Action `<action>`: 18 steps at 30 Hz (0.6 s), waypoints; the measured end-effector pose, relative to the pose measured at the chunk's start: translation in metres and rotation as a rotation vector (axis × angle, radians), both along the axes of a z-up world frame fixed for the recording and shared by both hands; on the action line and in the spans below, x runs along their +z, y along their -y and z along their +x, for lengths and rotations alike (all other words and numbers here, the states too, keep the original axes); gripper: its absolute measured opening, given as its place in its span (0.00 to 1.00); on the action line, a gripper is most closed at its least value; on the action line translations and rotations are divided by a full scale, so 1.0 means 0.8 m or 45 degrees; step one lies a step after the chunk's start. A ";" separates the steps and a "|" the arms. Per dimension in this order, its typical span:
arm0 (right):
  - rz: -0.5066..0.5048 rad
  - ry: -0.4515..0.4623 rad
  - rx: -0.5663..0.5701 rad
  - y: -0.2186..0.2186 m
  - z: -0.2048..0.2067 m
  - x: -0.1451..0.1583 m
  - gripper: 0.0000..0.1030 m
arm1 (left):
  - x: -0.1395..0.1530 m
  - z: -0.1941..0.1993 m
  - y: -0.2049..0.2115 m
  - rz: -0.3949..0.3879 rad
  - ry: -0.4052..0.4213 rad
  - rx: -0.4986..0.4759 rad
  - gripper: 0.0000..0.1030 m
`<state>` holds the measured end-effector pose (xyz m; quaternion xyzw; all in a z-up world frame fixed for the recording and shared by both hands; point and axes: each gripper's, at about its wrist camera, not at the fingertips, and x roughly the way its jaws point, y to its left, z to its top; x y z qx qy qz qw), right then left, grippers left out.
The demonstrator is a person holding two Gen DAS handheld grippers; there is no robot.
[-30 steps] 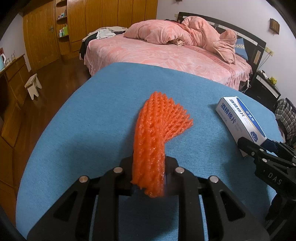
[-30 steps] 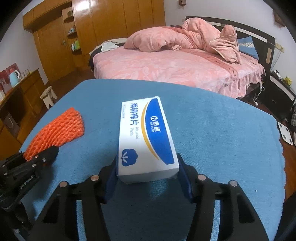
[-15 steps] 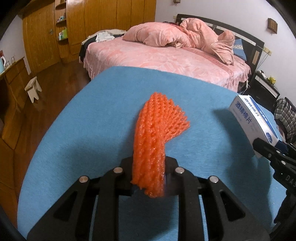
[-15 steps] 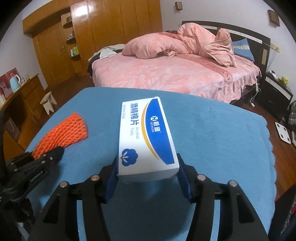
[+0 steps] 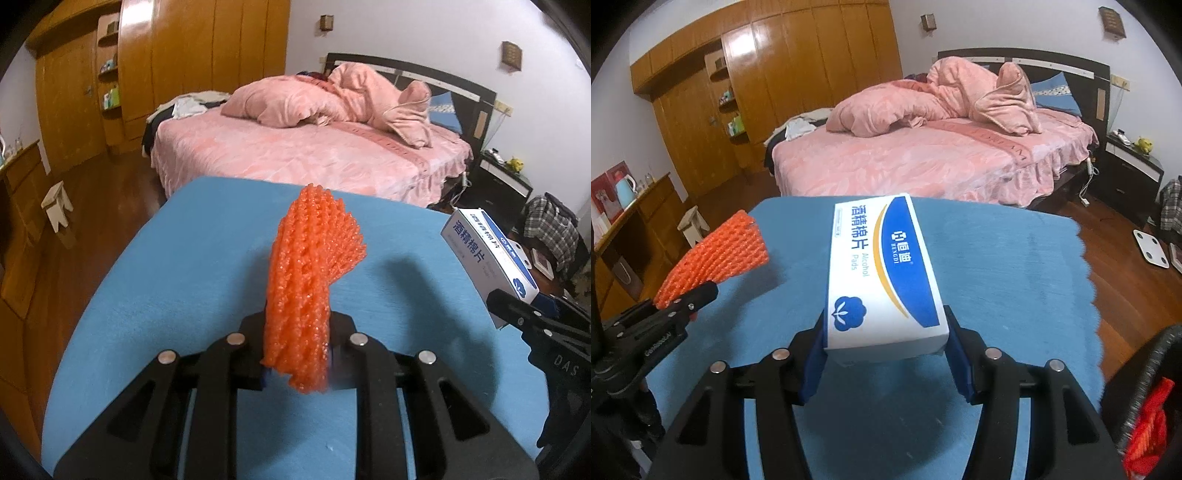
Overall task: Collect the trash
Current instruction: 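Carry the orange sleeve and tissue box over the bin with both tools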
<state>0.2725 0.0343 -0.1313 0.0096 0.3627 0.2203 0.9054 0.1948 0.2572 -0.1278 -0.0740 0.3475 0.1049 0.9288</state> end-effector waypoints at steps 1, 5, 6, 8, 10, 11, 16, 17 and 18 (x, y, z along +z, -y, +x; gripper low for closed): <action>0.006 0.007 -0.003 0.005 -0.005 0.003 0.55 | 0.003 -0.002 0.007 0.010 0.005 -0.010 0.19; 0.021 0.047 -0.025 0.036 -0.036 0.017 0.55 | 0.014 -0.024 0.037 0.022 0.030 -0.061 0.19; 0.030 0.052 -0.038 0.047 -0.045 0.019 0.55 | 0.016 -0.030 0.046 0.011 0.040 -0.073 0.19; 0.042 0.064 -0.062 0.065 -0.059 0.023 0.55 | 0.022 -0.042 0.065 0.004 0.059 -0.106 0.19; 0.054 0.083 -0.093 0.086 -0.078 0.029 0.55 | 0.027 -0.053 0.086 0.015 0.078 -0.141 0.19; 0.057 0.090 -0.102 0.093 -0.082 0.031 0.55 | 0.029 -0.058 0.093 0.011 0.086 -0.154 0.19; 0.068 0.125 -0.153 0.137 -0.117 0.048 0.55 | 0.046 -0.086 0.140 -0.021 0.130 -0.224 0.19; 0.068 0.134 -0.166 0.148 -0.125 0.052 0.55 | 0.049 -0.089 0.147 -0.026 0.135 -0.235 0.19; 0.068 0.138 -0.175 0.155 -0.130 0.055 0.55 | 0.053 -0.094 0.156 -0.028 0.143 -0.254 0.19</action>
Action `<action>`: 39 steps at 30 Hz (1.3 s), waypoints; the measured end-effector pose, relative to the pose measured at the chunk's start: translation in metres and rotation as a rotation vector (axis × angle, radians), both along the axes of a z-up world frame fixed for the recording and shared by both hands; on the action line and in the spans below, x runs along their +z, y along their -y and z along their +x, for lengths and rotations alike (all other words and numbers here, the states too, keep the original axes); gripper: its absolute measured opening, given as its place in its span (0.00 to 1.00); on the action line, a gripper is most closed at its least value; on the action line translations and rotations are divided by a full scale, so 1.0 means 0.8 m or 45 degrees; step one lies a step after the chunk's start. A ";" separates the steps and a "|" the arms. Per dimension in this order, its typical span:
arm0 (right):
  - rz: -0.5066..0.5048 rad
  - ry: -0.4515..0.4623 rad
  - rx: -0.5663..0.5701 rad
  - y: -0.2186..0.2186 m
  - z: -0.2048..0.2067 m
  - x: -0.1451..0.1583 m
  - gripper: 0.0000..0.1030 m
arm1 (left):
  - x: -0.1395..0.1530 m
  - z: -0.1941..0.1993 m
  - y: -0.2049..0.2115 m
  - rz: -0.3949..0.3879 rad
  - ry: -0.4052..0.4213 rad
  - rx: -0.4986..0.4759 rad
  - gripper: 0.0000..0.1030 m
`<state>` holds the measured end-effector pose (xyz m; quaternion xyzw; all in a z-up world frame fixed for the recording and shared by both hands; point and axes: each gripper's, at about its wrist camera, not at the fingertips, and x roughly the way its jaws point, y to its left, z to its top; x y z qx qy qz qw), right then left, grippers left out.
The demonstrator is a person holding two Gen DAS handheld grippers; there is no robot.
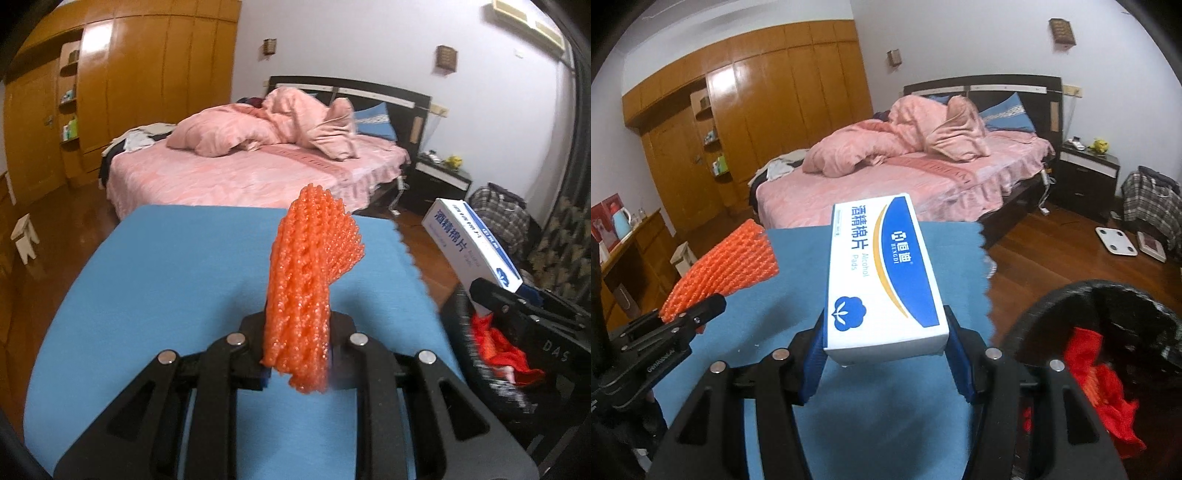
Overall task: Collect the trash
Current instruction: 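Carry the orange sleeve and tissue box over the bin with both tools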
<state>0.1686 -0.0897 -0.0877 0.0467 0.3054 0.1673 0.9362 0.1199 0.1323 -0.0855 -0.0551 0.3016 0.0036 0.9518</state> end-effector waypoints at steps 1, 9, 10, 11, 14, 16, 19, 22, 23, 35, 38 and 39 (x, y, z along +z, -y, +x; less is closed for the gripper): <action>0.004 0.005 -0.011 0.008 -0.005 0.002 0.55 | 0.003 -0.005 0.009 0.002 0.008 -0.018 0.19; -0.012 0.088 -0.115 0.073 -0.045 0.028 0.55 | 0.028 -0.033 0.097 0.008 0.056 -0.196 0.19; -0.011 0.090 -0.126 0.080 -0.048 0.029 0.55 | 0.031 -0.036 0.108 0.000 0.060 -0.218 0.19; -0.010 0.093 -0.146 0.091 -0.053 0.031 0.55 | 0.032 -0.037 0.114 -0.002 0.063 -0.230 0.19; -0.010 0.102 -0.184 0.113 -0.064 0.035 0.55 | 0.037 -0.044 0.142 0.006 0.081 -0.276 0.19; -0.015 0.108 -0.215 0.130 -0.071 0.039 0.55 | 0.040 -0.047 0.160 0.005 0.088 -0.310 0.19; -0.023 0.113 -0.264 0.153 -0.082 0.041 0.55 | 0.044 -0.048 0.179 0.008 0.098 -0.350 0.19; -0.030 0.114 -0.314 0.179 -0.090 0.042 0.55 | 0.048 -0.044 0.204 0.014 0.112 -0.404 0.19; -0.031 0.114 -0.329 0.188 -0.092 0.042 0.55 | 0.049 -0.043 0.210 0.017 0.115 -0.417 0.19; -0.071 0.049 -0.465 0.265 -0.098 0.015 0.55 | 0.035 -0.027 0.289 0.041 0.106 -0.593 0.19; -0.072 0.029 -0.490 0.281 -0.097 0.005 0.55 | 0.026 -0.018 0.308 0.041 0.092 -0.636 0.19; -0.074 0.021 -0.497 0.285 -0.096 0.002 0.55 | 0.025 -0.016 0.313 0.042 0.088 -0.645 0.19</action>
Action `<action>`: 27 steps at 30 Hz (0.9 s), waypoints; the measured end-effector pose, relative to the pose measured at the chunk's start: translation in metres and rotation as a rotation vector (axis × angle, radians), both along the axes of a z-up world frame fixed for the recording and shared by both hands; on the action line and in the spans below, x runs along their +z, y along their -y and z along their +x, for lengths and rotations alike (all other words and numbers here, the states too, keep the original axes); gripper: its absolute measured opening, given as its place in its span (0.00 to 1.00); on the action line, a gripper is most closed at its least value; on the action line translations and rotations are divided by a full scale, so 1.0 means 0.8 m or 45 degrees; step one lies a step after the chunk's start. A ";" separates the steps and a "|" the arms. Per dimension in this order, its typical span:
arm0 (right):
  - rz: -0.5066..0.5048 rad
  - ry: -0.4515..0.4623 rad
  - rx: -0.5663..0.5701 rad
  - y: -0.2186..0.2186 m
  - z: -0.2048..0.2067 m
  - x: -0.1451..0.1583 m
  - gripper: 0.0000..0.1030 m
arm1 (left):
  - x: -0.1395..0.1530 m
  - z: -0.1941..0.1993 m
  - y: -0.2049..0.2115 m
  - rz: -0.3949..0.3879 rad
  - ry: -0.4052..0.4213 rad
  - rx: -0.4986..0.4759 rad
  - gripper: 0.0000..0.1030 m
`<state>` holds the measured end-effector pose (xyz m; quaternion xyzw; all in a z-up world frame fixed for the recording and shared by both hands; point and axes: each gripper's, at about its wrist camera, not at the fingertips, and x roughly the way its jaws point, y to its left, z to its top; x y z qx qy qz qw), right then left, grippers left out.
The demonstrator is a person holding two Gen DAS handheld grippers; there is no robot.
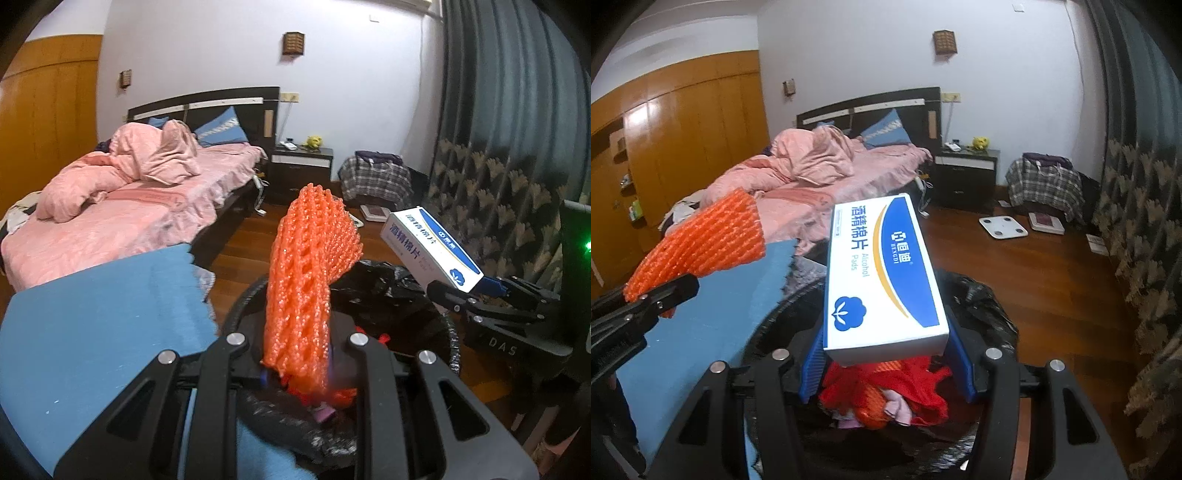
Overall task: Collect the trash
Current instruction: 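Carry the orange sleeve and tissue box over the bin with both tools, then open the left tool to drop the sleeve while the right tool drops the box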
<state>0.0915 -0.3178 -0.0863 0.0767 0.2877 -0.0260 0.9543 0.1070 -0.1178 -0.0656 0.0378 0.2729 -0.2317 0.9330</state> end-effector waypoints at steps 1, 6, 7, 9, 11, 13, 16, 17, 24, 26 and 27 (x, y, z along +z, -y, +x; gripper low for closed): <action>0.000 -0.006 -0.005 0.004 0.001 -0.004 0.55 | -0.004 0.003 0.007 0.002 -0.007 -0.014 0.19; 0.004 -0.045 -0.032 0.024 0.008 -0.024 0.55 | -0.021 0.019 0.030 0.014 -0.038 -0.045 0.19; 0.005 -0.051 -0.035 0.026 0.009 -0.027 0.55 | -0.027 0.024 0.034 0.017 -0.051 -0.049 0.19; 0.005 -0.065 -0.040 0.031 0.014 -0.033 0.55 | -0.034 0.032 0.039 0.019 -0.068 -0.056 0.19; 0.003 -0.078 -0.040 0.034 0.017 -0.039 0.55 | -0.041 0.041 0.043 0.022 -0.087 -0.062 0.19; 0.001 -0.090 -0.040 0.038 0.021 -0.044 0.55 | -0.047 0.050 0.044 0.021 -0.113 -0.068 0.19; 0.010 -0.105 -0.044 0.043 0.025 -0.050 0.55 | -0.058 0.065 0.048 0.009 -0.157 -0.079 0.21; 0.015 -0.112 -0.045 0.045 0.027 -0.053 0.55 | -0.062 0.071 0.051 -0.003 -0.174 -0.096 0.22; 0.025 -0.155 -0.059 0.057 0.033 -0.064 0.72 | -0.085 0.095 0.046 -0.033 -0.293 -0.126 0.59; 0.026 -0.146 -0.075 0.059 0.027 -0.062 0.80 | -0.084 0.094 0.035 -0.032 -0.282 -0.101 0.64; 0.026 -0.144 -0.077 0.058 0.027 -0.061 0.81 | -0.083 0.092 0.031 -0.029 -0.275 -0.092 0.66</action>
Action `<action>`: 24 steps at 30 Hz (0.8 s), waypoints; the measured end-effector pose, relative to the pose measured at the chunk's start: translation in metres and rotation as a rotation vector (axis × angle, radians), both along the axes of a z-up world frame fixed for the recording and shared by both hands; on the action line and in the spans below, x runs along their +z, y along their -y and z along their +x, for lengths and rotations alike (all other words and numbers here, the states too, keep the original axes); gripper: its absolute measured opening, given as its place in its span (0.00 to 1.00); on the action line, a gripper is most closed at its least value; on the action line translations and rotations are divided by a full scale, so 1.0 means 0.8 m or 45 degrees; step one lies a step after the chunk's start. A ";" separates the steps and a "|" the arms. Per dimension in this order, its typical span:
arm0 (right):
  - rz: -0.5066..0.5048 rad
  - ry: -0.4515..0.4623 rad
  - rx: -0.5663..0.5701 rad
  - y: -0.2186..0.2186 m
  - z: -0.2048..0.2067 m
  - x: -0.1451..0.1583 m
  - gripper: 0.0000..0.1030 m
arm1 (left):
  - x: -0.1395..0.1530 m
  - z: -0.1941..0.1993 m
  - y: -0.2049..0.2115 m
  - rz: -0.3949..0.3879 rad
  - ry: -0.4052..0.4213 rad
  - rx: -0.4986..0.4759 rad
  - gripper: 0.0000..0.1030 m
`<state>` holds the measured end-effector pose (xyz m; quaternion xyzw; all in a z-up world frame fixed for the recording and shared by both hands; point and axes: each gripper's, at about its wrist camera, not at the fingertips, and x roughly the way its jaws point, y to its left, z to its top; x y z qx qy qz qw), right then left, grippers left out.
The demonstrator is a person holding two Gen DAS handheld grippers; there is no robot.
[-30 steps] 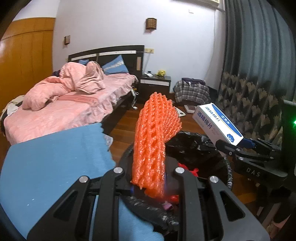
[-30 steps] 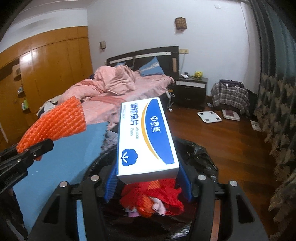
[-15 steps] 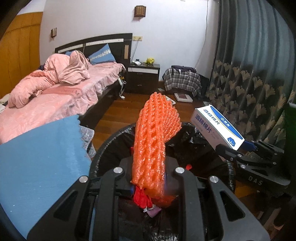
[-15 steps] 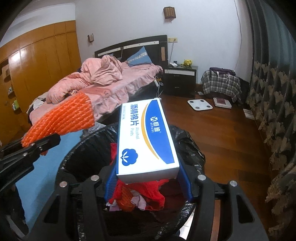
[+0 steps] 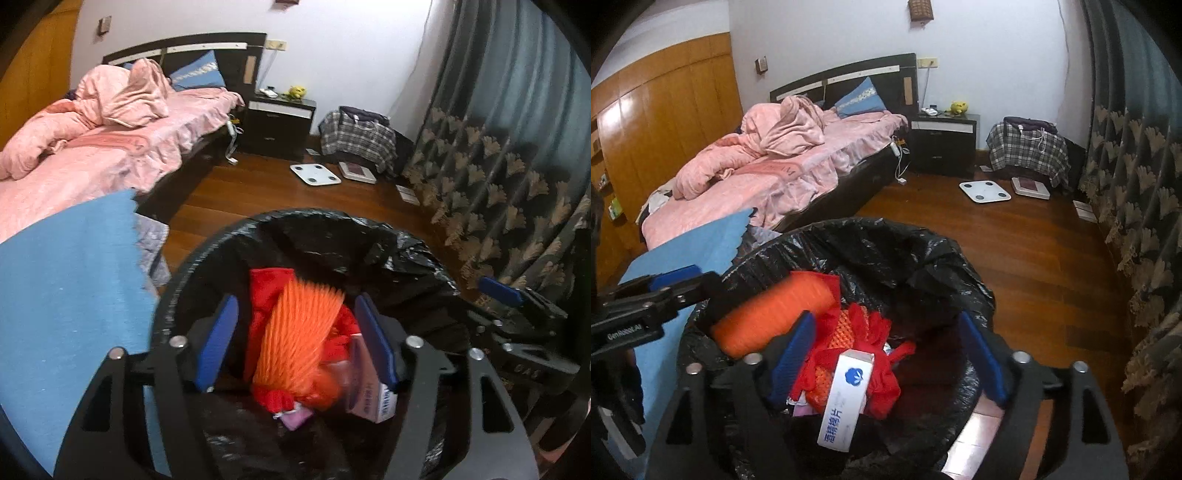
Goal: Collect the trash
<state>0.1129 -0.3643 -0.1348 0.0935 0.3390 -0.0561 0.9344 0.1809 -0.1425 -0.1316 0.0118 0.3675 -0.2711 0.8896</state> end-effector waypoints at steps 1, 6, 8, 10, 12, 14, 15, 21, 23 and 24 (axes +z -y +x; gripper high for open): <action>0.001 0.002 -0.001 0.000 -0.001 0.002 0.85 | 0.002 -0.002 -0.004 0.005 0.008 0.008 0.70; 0.007 0.024 0.010 -0.007 -0.009 0.020 0.94 | 0.022 -0.018 -0.030 0.047 0.081 0.063 0.84; 0.026 0.031 0.018 -0.013 -0.013 0.032 0.94 | 0.034 -0.028 -0.043 0.059 0.106 0.091 0.86; 0.040 0.037 0.025 -0.019 -0.016 0.042 0.94 | 0.044 -0.037 -0.054 0.076 0.130 0.118 0.88; 0.055 0.051 0.039 -0.027 -0.020 0.055 0.94 | 0.054 -0.046 -0.066 0.082 0.147 0.150 0.89; 0.054 0.056 0.056 -0.037 -0.022 0.065 0.94 | 0.062 -0.055 -0.079 0.072 0.146 0.178 0.90; 0.050 0.061 0.067 -0.043 -0.025 0.072 0.94 | 0.067 -0.060 -0.085 0.072 0.149 0.197 0.90; 0.048 0.080 0.120 -0.074 -0.035 0.104 0.94 | 0.094 -0.088 -0.111 0.071 0.187 0.272 0.90; 0.046 0.087 0.133 -0.084 -0.038 0.112 0.94 | 0.102 -0.098 -0.116 0.070 0.207 0.282 0.90; 0.040 0.091 0.141 -0.089 -0.040 0.116 0.94 | 0.107 -0.103 -0.119 0.072 0.219 0.288 0.91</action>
